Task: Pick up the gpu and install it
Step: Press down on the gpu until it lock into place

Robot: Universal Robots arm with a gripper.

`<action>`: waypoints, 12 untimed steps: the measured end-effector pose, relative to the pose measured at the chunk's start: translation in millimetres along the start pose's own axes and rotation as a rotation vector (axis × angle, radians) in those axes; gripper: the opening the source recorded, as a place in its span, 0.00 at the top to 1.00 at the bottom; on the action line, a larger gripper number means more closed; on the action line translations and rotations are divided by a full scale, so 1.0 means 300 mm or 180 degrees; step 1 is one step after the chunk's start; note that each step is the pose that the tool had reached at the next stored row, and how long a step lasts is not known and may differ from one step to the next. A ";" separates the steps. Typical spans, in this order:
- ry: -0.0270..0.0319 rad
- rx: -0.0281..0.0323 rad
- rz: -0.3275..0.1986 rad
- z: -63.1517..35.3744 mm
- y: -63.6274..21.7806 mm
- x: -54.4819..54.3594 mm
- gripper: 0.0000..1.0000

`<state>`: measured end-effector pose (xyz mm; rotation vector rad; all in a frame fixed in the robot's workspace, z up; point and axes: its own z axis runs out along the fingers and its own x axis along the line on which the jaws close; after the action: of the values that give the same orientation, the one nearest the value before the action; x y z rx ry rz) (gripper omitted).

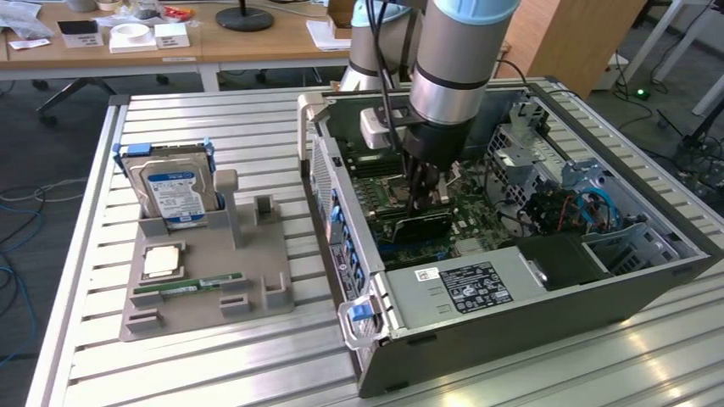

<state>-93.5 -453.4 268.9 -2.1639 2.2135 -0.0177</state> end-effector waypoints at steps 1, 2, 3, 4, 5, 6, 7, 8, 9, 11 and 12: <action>0.0001 0.0000 0.0007 0.001 0.001 0.000 0.89; 0.0002 0.0000 0.0014 0.002 0.001 0.001 0.89; 0.0002 0.0000 0.0017 0.003 0.002 0.001 0.89; 0.0002 0.0000 0.0017 0.003 0.002 0.001 0.89; 0.0001 0.0001 0.0018 0.005 0.002 0.000 0.89; 0.0001 0.0001 0.0018 0.007 0.002 0.001 0.89; 0.0001 0.0001 0.0018 0.009 0.002 0.001 0.89; 0.0002 0.0000 0.0018 0.010 0.002 0.001 0.89; 0.0002 0.0000 0.0018 0.010 0.002 0.001 0.89; 0.0001 0.0001 0.0018 0.012 0.002 0.001 0.89; 0.0001 0.0001 0.0017 0.014 0.002 0.001 0.89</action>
<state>-93.9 -453.7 264.7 -2.1578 2.2194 -0.0180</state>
